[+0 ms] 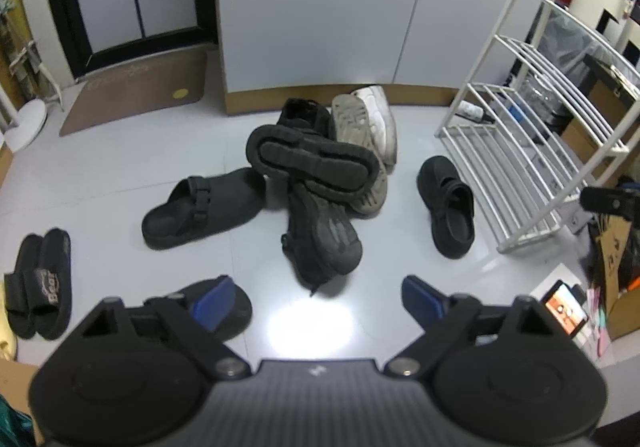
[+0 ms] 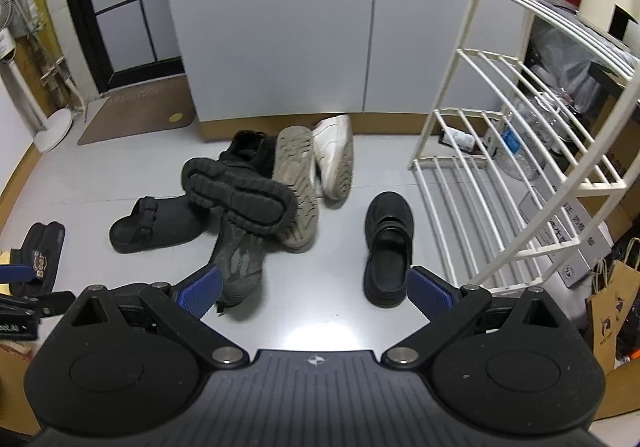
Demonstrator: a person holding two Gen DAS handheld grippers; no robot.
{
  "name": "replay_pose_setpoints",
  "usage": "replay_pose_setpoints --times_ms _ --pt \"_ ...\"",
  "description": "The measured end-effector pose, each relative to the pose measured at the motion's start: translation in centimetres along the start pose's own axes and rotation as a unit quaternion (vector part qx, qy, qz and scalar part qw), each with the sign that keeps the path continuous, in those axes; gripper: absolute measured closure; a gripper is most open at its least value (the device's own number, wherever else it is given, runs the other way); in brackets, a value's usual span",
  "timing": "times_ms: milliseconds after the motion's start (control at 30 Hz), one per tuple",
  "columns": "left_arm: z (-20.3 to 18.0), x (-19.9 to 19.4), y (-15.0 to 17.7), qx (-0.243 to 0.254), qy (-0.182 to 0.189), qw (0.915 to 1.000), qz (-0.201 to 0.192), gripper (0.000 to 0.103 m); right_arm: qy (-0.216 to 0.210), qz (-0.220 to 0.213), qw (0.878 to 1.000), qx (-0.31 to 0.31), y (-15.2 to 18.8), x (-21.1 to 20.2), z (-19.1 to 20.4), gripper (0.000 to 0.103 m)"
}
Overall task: Organize scattered shoes
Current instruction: 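Move both tools toward the pile of black and white shoes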
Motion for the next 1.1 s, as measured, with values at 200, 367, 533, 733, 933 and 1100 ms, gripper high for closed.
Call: replay_pose_setpoints --times_ms 200,367,533,733,933,1100 --pt "-0.1 -1.2 -1.3 -0.010 0.022 0.9993 -0.028 0.017 0.003 -0.005 1.000 0.011 0.1 -0.3 -1.9 0.002" --pt "0.1 -1.7 -2.4 -0.022 0.033 0.9982 -0.044 0.020 0.005 -0.014 0.999 0.039 -0.4 -0.5 -3.4 0.002" --pt "-0.5 -2.4 -3.6 -0.027 0.051 0.9971 -0.049 0.021 -0.004 -0.026 0.997 0.067 -0.8 -0.9 -4.0 0.002" --pt "-1.0 -3.5 -4.1 -0.021 0.053 0.9960 -0.068 0.020 -0.014 -0.033 0.995 0.089 -1.1 -0.8 -4.4 0.002" --pt "0.1 -3.5 -4.4 -0.030 0.045 0.9961 -0.069 0.020 -0.012 -0.030 0.995 0.097 -1.1 -0.4 -4.9 0.002" --pt "1.1 -3.4 -4.8 -0.043 0.031 0.9959 -0.073 0.019 -0.027 -0.031 0.994 0.102 -1.1 -0.2 -4.9 0.002"
Point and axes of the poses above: each gripper's, at about its wrist camera, not at the fingertips, and x roughly the way its jaws point, z to its left, y to its underside, the point moved 6 cm from there along x, roughly the way its jaws point, and after that the axes turned 3 degrees about z, right-handed, at the moved point
